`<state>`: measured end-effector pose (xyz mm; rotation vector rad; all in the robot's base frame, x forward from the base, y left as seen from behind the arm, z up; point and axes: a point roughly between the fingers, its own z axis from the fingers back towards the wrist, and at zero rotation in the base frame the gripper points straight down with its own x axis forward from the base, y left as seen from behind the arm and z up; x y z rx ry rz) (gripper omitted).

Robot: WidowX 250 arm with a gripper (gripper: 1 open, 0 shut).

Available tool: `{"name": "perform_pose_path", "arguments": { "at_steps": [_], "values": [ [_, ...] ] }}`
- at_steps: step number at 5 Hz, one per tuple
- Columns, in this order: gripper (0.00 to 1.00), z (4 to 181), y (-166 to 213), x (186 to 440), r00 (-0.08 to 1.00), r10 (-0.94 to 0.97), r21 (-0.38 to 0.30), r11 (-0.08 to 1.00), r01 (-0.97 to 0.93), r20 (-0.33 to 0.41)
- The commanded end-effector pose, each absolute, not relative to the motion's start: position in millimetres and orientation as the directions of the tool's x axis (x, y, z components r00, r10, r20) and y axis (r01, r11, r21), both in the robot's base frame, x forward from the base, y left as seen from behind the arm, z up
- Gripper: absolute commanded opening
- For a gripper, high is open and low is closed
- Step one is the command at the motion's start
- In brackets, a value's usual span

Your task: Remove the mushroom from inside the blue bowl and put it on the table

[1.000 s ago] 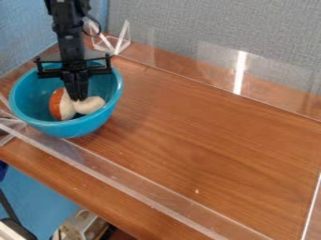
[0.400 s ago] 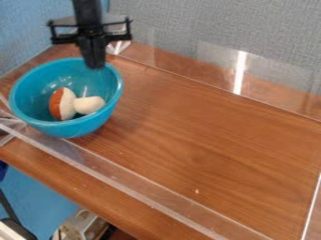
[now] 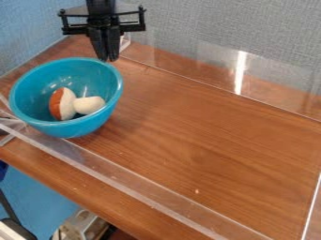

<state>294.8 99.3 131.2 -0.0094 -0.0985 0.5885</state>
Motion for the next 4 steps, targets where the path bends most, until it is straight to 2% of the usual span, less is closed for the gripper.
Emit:
{"name": "perform_pose_path", "arguments": {
  "at_steps": [1,4],
  "values": [
    [1.0,147.2,100.2,294.2,0.822,0.548,-0.052,0.836,-0.547,0.155],
    [1.0,126.7,122.8,289.8,0.815,0.557,-0.01,0.827,-0.562,0.159]
  ]
}}
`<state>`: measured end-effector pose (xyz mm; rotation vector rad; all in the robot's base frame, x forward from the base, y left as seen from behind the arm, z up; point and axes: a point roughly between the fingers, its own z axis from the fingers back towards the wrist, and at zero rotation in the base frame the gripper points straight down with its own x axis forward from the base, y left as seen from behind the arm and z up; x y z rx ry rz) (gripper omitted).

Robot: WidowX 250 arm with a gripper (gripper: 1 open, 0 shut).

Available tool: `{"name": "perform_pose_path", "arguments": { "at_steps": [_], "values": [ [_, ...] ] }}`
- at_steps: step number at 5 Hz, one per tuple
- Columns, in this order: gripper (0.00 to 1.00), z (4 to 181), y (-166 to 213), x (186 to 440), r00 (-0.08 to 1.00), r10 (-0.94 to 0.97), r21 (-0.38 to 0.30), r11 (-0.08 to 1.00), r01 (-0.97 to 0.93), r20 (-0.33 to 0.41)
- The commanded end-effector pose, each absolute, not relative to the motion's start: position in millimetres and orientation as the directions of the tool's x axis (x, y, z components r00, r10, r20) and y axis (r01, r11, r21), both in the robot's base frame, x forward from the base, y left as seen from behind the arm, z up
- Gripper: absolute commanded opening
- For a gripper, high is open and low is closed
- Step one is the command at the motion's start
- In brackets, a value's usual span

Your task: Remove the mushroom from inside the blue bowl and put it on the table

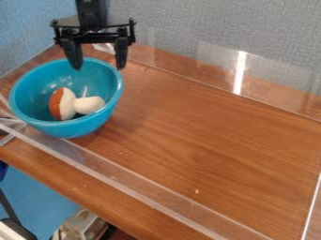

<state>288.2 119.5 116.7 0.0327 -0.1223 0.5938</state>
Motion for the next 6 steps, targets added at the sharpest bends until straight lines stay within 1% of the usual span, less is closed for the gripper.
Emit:
{"name": "perform_pose_path", "arguments": {
  "at_steps": [1,4,5,6],
  "values": [
    [1.0,115.6,131.0,287.3,0.812,0.561,0.007,0.822,-0.57,0.158],
    [1.0,76.5,140.9,283.9,0.807,0.575,0.045,0.81,-0.584,0.136],
    [0.0,69.8,141.2,284.0,0.806,0.576,0.049,0.809,-0.586,0.132],
    [0.0,70.0,140.6,283.4,0.804,0.58,0.049,0.806,-0.589,0.133]
  ]
}}
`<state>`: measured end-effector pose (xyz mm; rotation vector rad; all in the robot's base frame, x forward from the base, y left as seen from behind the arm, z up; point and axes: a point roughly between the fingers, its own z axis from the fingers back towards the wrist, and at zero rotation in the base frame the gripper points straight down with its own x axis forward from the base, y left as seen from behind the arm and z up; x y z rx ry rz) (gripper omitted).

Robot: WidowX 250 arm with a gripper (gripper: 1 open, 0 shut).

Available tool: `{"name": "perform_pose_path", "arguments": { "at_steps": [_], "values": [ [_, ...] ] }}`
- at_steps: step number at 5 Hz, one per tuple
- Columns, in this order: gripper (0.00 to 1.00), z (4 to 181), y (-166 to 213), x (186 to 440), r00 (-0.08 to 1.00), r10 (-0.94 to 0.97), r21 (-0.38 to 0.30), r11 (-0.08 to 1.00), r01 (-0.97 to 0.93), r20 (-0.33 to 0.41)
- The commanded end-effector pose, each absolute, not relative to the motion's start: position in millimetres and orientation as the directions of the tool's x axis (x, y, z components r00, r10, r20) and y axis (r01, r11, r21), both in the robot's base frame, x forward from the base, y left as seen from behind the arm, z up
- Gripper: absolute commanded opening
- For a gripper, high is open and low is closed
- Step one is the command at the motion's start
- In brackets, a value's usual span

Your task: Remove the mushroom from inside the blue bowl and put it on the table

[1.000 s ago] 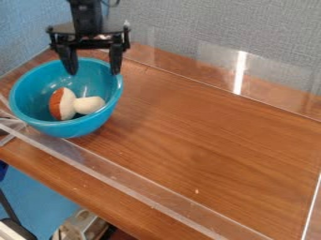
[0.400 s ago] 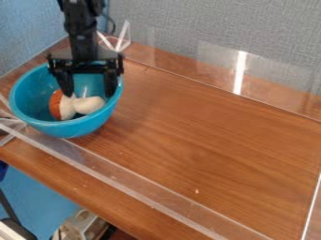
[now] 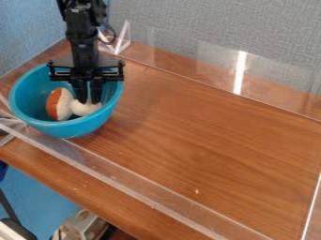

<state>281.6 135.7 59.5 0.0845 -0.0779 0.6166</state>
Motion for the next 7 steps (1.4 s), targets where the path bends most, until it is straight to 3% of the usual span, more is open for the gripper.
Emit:
{"name": "perform_pose_path", "arguments": {
  "at_steps": [1,4,7],
  "values": [
    [0.0,79.1,138.5,283.7,0.804,0.575,0.049,0.808,-0.587,0.15],
    [0.0,144.1,109.5,295.6,0.817,0.514,0.007,0.845,-0.534,0.262],
    [0.0,103.5,141.4,272.0,0.805,0.562,0.005,0.819,-0.573,0.192]
  ]
}}
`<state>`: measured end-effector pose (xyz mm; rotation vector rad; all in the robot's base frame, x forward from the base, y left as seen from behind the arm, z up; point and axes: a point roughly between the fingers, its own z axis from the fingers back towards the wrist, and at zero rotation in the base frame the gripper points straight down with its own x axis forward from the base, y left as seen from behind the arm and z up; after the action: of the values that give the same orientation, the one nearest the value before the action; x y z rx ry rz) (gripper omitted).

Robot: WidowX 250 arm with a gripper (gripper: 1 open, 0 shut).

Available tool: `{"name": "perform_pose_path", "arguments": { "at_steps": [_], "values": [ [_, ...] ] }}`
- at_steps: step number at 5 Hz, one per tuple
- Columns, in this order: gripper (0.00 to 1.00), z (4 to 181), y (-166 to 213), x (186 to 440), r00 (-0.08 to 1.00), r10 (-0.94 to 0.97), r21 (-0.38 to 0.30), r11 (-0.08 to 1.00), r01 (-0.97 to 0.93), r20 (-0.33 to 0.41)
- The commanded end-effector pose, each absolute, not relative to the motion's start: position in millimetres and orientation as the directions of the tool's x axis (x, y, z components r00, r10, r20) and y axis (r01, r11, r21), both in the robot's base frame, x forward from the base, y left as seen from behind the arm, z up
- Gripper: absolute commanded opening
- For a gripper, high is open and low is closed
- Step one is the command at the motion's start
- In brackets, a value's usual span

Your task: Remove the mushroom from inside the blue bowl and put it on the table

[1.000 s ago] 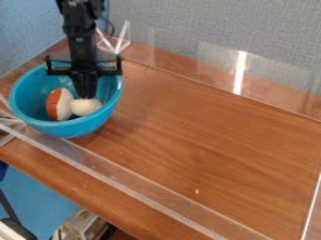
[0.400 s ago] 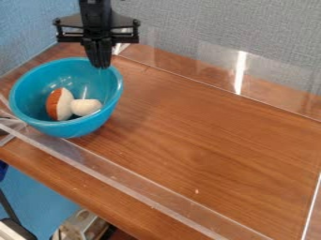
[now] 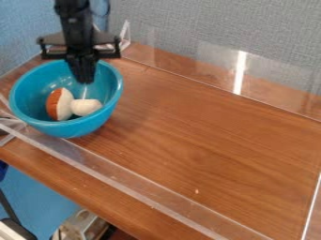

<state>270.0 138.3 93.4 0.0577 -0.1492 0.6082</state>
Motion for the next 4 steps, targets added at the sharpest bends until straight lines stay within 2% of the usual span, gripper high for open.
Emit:
{"name": "perform_pose_path", "arguments": {
  "at_steps": [1,2,3,4],
  "values": [
    [0.0,92.6,149.2,266.4,0.801,0.572,0.0,0.814,-0.581,0.174],
    [0.0,81.5,154.8,262.8,0.804,0.573,0.004,0.814,-0.581,0.159],
    [1.0,72.9,158.5,259.1,0.806,0.574,0.008,0.814,-0.581,0.146],
    [1.0,64.9,160.6,256.2,0.808,0.574,0.01,0.814,-0.58,0.133]
  ]
}}
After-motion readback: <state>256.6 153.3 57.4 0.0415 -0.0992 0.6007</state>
